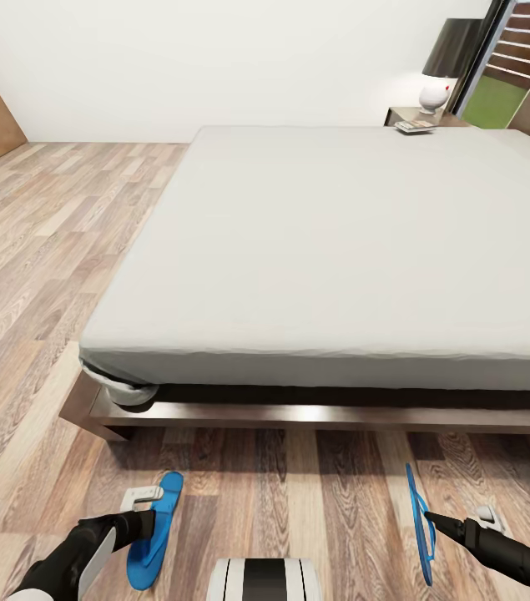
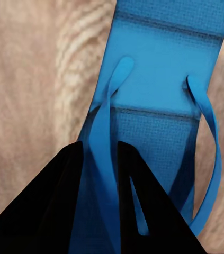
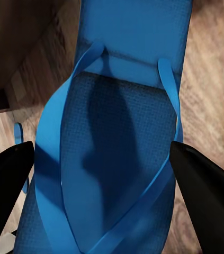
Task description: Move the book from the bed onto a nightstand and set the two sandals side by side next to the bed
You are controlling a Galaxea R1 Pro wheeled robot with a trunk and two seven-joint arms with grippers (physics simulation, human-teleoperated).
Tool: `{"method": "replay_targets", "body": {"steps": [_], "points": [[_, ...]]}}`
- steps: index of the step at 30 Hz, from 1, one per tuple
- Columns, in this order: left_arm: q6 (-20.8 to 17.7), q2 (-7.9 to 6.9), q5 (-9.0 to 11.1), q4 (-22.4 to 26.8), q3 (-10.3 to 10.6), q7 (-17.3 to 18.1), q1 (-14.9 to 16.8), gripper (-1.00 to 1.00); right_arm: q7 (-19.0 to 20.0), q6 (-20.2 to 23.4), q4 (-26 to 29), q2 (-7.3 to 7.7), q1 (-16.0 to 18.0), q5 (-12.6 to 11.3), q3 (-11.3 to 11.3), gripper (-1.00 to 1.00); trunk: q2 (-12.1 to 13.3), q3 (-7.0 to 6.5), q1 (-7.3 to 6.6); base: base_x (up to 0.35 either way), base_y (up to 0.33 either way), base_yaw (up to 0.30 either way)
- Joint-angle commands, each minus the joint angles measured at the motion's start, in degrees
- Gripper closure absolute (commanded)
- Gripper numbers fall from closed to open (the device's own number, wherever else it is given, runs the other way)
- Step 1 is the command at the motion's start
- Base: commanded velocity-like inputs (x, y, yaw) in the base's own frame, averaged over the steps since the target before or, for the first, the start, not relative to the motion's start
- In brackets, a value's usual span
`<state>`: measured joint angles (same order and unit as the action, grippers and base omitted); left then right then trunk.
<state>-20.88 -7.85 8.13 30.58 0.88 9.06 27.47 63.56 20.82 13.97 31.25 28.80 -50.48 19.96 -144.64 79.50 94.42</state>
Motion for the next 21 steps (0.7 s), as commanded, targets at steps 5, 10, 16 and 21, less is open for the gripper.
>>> {"method": "replay_targets", "body": {"steps": [5, 10, 16, 21], "points": [[-0.39, 0.05, 0.71, 0.01, 0.09, -0.4, -0.03, 1.0, 0.07, 0.53, 0.01, 0.04, 0.03, -0.59, 0.34, 1.0, -0.02, 0.04, -0.01, 0.0, 0.0, 0.0], [-0.39, 0.18, 0.74, 0.01, 0.09, -0.41, -0.04, 1.0, 0.07, 0.53, 0.01, 0.04, 0.03, -0.59, 0.34, 1.0, -0.02, 0.04, -0.01, 0.0, 0.0, 0.0], [-0.39, 0.2, 0.74, 0.0, 0.09, -0.38, 0.0, 1.0, 0.07, 0.53, 0.01, 0.04, 0.03, -0.59, 0.34, 1.0, -0.1, 1.37, 0.14, 0.0, 0.0, 0.0], [-0.37, 0.2, 0.74, 0.01, 0.09, -0.36, -0.03, 1.0, 0.07, 0.53, 0.01, 0.04, 0.03, -0.59, 0.34, 1.0, -0.16, 2.48, 0.27, 0.0, 0.0, 0.0]]}}
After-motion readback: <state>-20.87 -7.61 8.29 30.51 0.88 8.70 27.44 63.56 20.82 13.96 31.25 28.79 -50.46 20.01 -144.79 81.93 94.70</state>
